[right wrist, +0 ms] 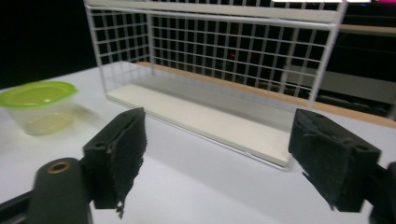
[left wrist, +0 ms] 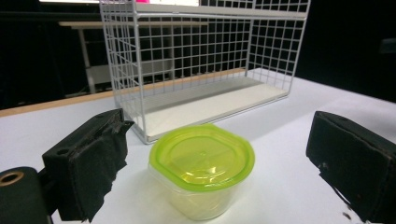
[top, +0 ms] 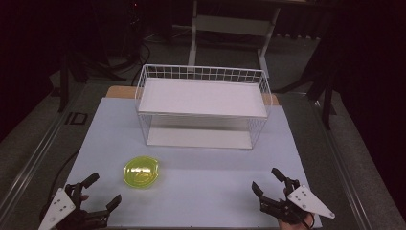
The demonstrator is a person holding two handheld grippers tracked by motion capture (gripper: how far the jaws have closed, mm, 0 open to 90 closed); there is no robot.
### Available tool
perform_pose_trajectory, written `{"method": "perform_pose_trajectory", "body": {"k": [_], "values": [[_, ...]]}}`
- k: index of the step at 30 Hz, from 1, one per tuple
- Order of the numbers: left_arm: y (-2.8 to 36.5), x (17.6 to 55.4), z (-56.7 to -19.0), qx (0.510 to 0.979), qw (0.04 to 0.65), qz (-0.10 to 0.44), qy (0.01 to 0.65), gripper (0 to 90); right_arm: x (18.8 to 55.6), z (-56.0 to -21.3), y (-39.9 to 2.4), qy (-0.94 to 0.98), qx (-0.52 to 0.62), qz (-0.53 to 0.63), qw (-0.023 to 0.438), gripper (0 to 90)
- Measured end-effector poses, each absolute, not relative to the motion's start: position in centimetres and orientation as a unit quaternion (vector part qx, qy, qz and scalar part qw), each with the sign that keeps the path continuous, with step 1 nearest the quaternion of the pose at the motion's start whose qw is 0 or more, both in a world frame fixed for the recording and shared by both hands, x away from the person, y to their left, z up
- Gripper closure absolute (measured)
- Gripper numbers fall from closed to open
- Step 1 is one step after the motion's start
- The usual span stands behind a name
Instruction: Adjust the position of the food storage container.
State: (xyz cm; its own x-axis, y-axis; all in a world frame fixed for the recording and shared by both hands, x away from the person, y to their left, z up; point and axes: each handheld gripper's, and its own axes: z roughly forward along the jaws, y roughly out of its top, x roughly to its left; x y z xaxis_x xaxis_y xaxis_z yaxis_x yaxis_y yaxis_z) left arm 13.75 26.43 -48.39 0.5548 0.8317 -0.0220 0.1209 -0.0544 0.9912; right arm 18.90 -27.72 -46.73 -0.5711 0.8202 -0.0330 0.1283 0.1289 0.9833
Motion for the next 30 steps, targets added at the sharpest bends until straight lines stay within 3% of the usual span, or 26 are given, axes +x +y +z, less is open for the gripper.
{"method": "perform_pose_trajectory", "body": {"k": [9, 10, 13, 20, 22, 30], "values": [[26.2, 13.2, -47.4, 0.655, 0.599, 0.296, 0.354, 5.8, 18.5, -46.4, -27.2, 0.691, 0.324, 0.560, 0.322, 18.1], [26.2, 13.1, -47.3, 0.653, 0.600, 0.301, 0.352, 6.8, 18.5, -46.3, -27.3, 0.688, 0.322, 0.567, 0.320, 14.8], [26.0, 12.7, -46.7, 0.656, 0.604, 0.304, 0.334, 10.8, 18.3, -46.0, -27.3, 0.678, 0.311, 0.575, 0.336, 14.5], [25.8, 12.5, -46.1, 0.669, 0.610, 0.288, 0.313, 15.6, 18.1, -46.1, -26.9, 0.682, 0.300, 0.586, 0.319, 14.9], [25.7, 12.5, -45.5, 0.672, 0.611, 0.289, 0.303, 22.0, 18.1, -46.1, -26.6, 0.687, 0.300, 0.582, 0.315, 14.8], [26.1, 13.1, -43.1, 0.679, 0.602, 0.292, 0.303, 24.8, 17.7, -45.9, -26.0, 0.688, 0.288, 0.586, 0.317, 14.7]]}}
